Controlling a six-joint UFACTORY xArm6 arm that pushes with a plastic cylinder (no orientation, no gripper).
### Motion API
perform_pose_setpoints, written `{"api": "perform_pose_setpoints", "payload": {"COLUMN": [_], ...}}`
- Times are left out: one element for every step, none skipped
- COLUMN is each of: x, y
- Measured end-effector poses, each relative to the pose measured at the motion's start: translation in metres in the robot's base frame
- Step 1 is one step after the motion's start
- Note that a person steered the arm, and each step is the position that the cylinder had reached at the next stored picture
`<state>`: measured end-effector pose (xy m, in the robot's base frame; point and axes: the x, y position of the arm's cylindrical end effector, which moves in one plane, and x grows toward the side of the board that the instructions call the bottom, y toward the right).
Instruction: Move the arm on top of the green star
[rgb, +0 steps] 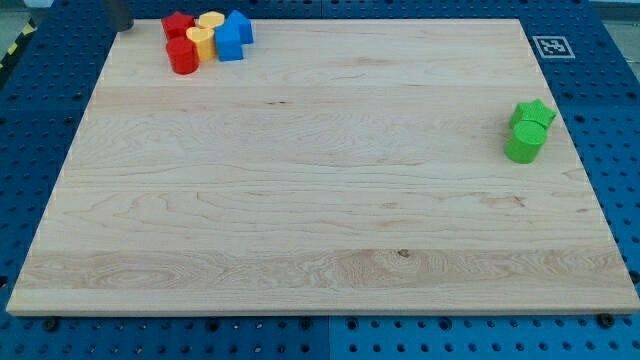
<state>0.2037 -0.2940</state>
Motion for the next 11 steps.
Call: {"api": "perform_pose_setpoints", "payload": {"x": [0.021, 0.047, 0.091, 0.145, 0.176, 0.176, 0.154, 0.131, 0.126, 0.146, 0.177], "y": [-0.006, -0.011, -0.008, 0.062, 0.155, 0.249, 0.334, 0.413, 0.499, 0.576, 0.628]}}
